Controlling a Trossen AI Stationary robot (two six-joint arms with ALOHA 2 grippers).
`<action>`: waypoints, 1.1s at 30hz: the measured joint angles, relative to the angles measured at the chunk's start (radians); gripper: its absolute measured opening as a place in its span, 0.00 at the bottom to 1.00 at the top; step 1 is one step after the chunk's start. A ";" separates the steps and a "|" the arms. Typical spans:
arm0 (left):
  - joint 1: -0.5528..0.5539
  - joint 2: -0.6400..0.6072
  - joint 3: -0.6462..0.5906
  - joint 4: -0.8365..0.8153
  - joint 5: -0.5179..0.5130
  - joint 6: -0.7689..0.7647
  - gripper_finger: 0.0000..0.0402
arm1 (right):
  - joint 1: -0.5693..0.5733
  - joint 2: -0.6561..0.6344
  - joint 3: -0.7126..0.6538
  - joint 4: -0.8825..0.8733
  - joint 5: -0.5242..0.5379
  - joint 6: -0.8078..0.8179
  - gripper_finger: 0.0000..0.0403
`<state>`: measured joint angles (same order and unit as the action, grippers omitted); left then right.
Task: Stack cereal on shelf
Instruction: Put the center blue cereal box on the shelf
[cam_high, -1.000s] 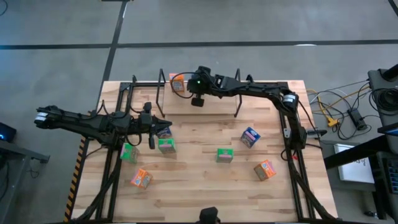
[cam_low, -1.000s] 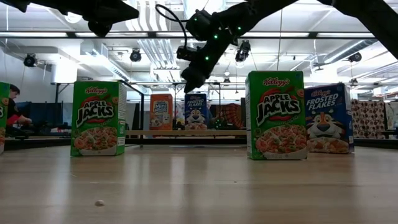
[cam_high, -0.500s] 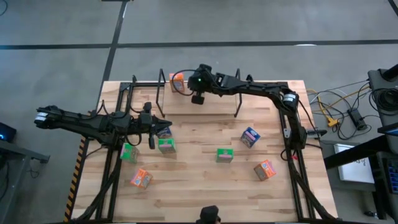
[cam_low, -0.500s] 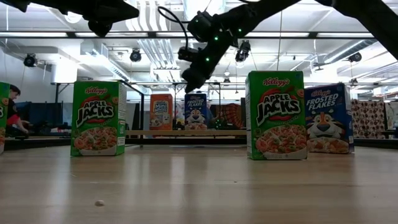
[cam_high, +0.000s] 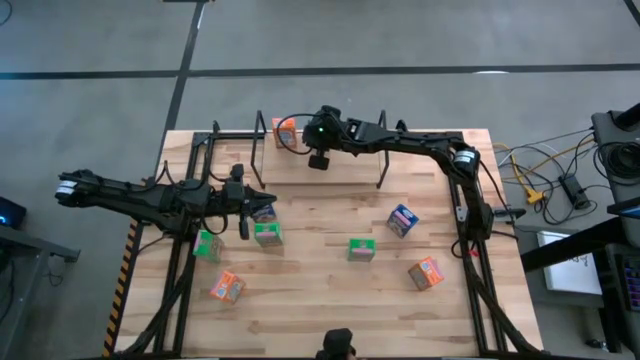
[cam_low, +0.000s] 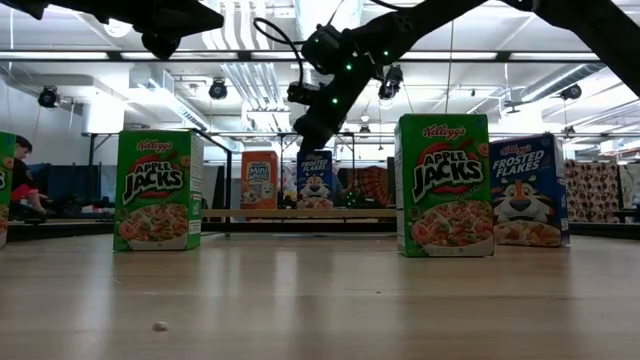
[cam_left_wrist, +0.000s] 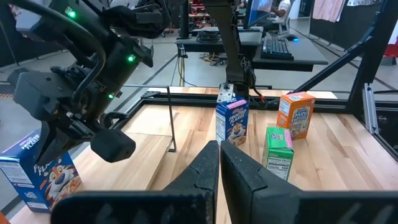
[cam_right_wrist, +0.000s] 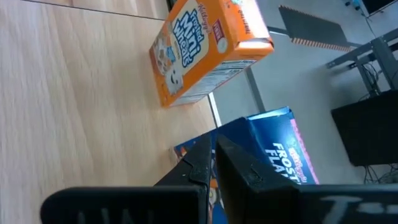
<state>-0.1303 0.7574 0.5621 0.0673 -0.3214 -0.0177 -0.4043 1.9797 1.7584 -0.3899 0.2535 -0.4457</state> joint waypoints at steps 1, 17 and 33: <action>0.000 0.000 0.000 0.000 0.000 0.000 0.00 | -0.002 0.000 0.000 0.004 0.000 0.000 0.03; 0.000 0.000 0.000 0.000 0.000 0.000 0.00 | -0.024 0.013 -0.001 0.015 0.001 0.001 0.03; 0.000 0.000 0.000 0.000 0.000 0.000 0.00 | -0.030 0.034 -0.002 0.061 0.009 -0.009 0.03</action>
<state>-0.1303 0.7574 0.5621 0.0669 -0.3214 -0.0177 -0.4343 2.0140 1.7569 -0.3294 0.2623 -0.4543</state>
